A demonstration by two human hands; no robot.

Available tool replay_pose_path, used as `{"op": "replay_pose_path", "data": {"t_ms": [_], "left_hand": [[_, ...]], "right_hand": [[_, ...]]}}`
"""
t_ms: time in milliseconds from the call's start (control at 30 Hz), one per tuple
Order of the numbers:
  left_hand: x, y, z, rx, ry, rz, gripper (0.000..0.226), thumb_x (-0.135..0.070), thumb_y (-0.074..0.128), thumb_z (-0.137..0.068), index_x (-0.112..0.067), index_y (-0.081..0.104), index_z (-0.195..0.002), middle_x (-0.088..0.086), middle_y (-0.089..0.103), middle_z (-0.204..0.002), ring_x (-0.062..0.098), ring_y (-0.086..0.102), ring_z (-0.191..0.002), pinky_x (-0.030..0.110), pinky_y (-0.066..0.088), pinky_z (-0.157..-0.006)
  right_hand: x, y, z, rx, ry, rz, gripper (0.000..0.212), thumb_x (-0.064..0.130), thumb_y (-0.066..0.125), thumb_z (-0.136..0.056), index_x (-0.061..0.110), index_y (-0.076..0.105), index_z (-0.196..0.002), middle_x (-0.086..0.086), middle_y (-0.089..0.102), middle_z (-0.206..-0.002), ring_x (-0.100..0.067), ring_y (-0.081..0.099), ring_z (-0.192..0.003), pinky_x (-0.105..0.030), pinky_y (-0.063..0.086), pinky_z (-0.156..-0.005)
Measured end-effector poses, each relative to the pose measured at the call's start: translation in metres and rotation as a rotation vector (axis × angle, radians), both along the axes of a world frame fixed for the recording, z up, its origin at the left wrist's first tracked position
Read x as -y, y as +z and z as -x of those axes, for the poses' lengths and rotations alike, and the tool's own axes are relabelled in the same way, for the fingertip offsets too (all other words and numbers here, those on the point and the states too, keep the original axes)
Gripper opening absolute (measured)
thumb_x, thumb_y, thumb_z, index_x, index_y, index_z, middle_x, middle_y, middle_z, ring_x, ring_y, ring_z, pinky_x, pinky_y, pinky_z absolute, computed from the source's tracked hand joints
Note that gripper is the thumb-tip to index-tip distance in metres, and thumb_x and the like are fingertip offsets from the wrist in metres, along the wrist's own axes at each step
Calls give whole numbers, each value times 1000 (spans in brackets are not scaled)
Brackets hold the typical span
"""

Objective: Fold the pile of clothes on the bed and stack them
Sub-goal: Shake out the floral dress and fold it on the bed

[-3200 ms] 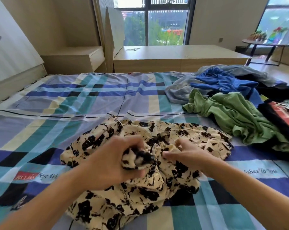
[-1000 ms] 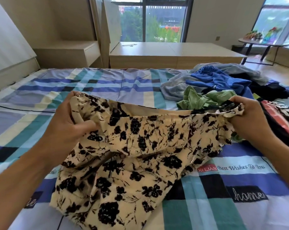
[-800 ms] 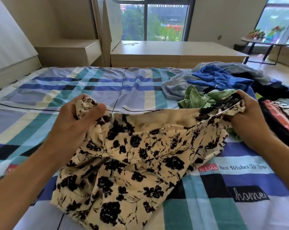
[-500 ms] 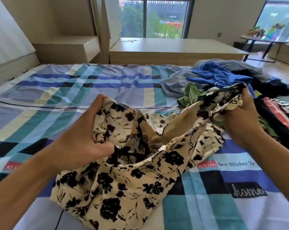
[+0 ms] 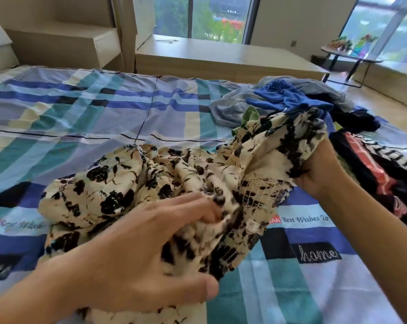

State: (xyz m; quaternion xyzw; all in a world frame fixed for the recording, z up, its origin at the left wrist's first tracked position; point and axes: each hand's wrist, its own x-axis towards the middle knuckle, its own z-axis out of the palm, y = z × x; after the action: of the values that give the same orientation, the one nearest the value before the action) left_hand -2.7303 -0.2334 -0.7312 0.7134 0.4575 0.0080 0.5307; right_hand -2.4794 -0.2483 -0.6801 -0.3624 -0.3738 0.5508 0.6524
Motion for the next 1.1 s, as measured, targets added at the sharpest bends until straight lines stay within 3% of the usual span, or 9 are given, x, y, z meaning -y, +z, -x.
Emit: {"op": "replay_pose_path", "data": {"t_ms": [67,133,167,267,367,467,633,767,1100], "left_hand": [[5,18,0,-260,-26,-383,21,-18,63,-94,-31,49,-87,-17,50,-87,-4,62,-81,6,42,-47],[23,46,4,25,66,-906,61,-53,76,-76,-37,45,-126,-27,52,-120,-7,57,-100,10,49,-77],[20,56,1,161,30,-998,96,-61,79,-67,-37,28,-145,-23,44,-140,-4,51,-119,23,48,-97],[-7,84,-34,432,-239,-820,144,-52,91,-55,-23,-6,-158,-2,36,-156,5,39,-141,35,35,-117],[-37,108,-66,460,-283,-793,100,-23,92,-64,-10,37,-146,0,63,-126,-6,62,-109,20,48,-101],[-56,125,-85,354,-345,-975,21,-11,80,-78,-15,68,-95,-5,69,-83,-3,64,-79,12,47,-77],[-86,166,-100,102,-155,-1022,33,-12,67,-87,-26,52,-61,-10,52,-58,2,48,-50,15,36,-51],[-113,210,-98,77,62,-1117,32,-20,65,-91,-27,51,-63,-6,57,-65,8,53,-57,20,38,-54],[-140,311,-60,9,370,-1423,8,-21,61,-86,-20,61,-94,0,61,-94,21,59,-88,37,53,-78]], "right_hand": [[0,4,11,57,16,-29,57,36,77,-64,3,64,-108,-13,70,-94,-24,71,-84,-33,59,-70],[5,10,26,165,-5,-92,38,23,87,-64,9,67,-92,-8,68,-82,-18,67,-73,-30,58,-65],[8,12,33,217,9,-127,11,12,79,-74,17,70,-79,0,68,-73,-13,66,-67,-26,56,-61],[16,22,52,387,-60,-182,36,5,64,-82,31,75,-59,16,67,-57,2,62,-59,-18,51,-59],[15,32,45,517,-215,-169,26,0,62,-91,23,65,-79,15,68,-62,3,63,-63,-14,49,-55],[11,37,19,731,-374,-55,14,6,61,-92,16,55,-100,0,62,-84,-4,56,-66,-9,45,-51],[12,36,-8,409,-236,69,52,40,82,-73,27,51,-112,4,64,-97,-13,62,-88,-28,51,-75],[35,11,28,667,80,127,95,71,76,-55,44,36,-136,20,58,-120,0,60,-110,-34,45,-102],[-3,4,104,792,-171,-62,62,0,74,-78,42,46,-114,9,69,-102,-3,67,-93,-22,58,-72]]}}
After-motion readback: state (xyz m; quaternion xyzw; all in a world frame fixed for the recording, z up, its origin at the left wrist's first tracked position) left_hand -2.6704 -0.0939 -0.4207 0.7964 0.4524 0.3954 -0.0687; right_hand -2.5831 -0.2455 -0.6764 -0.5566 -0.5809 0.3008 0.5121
